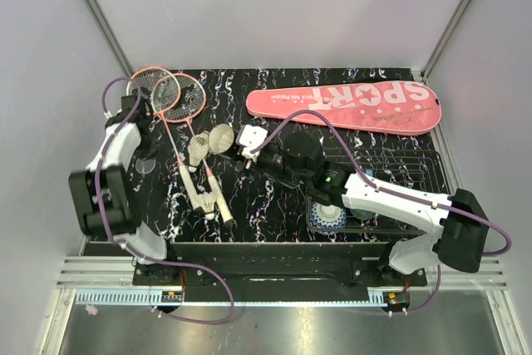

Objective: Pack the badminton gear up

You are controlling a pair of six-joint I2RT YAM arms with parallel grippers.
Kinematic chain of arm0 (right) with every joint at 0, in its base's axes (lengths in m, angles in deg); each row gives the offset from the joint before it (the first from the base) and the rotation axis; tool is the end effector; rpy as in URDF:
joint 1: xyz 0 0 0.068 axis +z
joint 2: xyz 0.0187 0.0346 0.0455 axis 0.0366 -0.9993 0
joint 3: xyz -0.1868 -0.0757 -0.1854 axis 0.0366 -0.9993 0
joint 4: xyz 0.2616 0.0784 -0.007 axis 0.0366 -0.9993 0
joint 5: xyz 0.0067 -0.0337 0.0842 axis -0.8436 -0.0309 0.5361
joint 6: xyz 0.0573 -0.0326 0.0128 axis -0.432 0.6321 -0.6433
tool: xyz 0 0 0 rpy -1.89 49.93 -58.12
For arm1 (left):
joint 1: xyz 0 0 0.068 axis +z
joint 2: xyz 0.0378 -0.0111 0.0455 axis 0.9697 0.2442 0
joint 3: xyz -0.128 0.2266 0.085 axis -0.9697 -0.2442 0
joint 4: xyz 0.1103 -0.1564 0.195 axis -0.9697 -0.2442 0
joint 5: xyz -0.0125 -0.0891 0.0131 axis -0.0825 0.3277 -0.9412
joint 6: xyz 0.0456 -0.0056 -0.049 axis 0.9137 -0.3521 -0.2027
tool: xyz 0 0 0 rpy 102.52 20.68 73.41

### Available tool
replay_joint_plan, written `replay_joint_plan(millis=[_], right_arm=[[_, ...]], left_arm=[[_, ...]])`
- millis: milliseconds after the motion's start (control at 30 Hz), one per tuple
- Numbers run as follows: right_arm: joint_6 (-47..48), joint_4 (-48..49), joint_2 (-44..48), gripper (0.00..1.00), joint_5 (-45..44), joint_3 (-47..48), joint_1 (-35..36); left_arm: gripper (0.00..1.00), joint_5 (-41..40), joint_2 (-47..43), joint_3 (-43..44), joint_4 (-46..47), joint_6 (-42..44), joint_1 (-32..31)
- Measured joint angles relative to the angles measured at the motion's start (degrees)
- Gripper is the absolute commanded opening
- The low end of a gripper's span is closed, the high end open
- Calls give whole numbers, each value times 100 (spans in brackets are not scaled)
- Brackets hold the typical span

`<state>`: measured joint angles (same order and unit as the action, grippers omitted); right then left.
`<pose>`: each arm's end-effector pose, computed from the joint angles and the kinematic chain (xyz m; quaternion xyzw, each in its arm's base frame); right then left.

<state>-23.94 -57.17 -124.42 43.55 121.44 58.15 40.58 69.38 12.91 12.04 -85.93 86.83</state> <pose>0.1786 0.3184 0.3482 -0.4952 0.5264 0.2386 0.6486 0.3192 0.0737 0.2235 -0.3861 0.8890 0.0620 0.2384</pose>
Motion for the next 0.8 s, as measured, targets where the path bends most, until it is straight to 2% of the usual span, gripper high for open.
replay_joint_plan(millis=[100,233,367,400,500,667,800], right_arm=[[-70,-4,31,35,83,-85,-70],[-125,-13,101,35,103,-162,-120],[-151,-33,177,35,122,-173,-122],[-155,-33,186,35,133,-173,-122],[-168,-35,195,36,197,-173,-122],[-236,-37,195,36,247,-173,-122],[-258,-44,195,37,236,-173,-122]], left_arm=[[0,-122,918,352,188,-15,22],[0,-221,1458,450,280,9,70],[25,-271,1493,450,326,26,140],[40,-278,1493,450,354,35,149],[63,-271,1493,450,396,68,168],[73,-356,1414,446,431,81,175],[84,-417,901,363,424,240,-15]])
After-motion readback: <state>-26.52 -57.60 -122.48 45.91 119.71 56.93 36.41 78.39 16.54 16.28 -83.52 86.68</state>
